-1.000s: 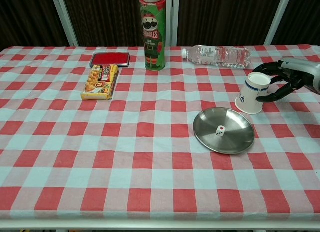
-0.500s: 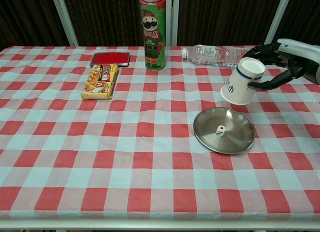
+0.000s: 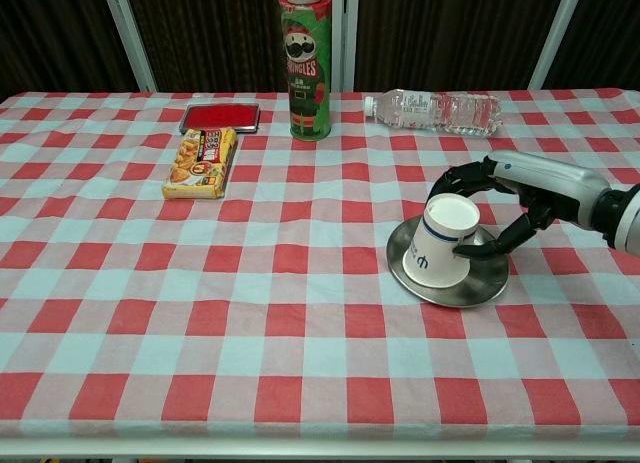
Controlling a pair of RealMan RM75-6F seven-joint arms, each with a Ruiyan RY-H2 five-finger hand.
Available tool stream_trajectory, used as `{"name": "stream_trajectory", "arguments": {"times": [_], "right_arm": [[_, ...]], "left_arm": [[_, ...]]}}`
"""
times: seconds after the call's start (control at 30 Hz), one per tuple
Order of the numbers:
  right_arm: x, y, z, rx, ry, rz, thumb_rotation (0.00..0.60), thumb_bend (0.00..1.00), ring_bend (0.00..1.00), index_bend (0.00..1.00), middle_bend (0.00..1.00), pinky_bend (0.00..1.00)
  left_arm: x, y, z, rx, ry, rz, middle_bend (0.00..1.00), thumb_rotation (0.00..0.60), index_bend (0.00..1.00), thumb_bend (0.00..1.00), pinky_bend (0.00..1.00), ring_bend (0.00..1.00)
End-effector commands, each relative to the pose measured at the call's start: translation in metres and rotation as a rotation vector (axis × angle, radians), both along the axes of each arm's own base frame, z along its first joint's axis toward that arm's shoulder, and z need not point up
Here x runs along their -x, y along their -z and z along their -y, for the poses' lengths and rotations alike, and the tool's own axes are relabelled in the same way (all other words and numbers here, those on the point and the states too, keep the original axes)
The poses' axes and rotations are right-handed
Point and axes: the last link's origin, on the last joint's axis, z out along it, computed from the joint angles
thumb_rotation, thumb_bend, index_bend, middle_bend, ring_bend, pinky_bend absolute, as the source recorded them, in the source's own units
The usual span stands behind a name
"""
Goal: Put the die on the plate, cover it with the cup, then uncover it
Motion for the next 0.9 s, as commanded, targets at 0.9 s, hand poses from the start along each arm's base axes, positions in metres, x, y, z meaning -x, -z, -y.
{"name": "stream_trajectory", "arguments": {"times": [0.9], "right_arm": [[0.006, -0.001, 0.021, 0.063, 0.023, 0.029, 0.600, 0.22, 0.13, 0.53, 0.35, 0.13]], "left_arm": [[0.000, -0.001, 0.000, 0.003, -0.006, -0.006, 0.23, 0.600, 0.25, 0.00, 0.09, 0.10]]}}
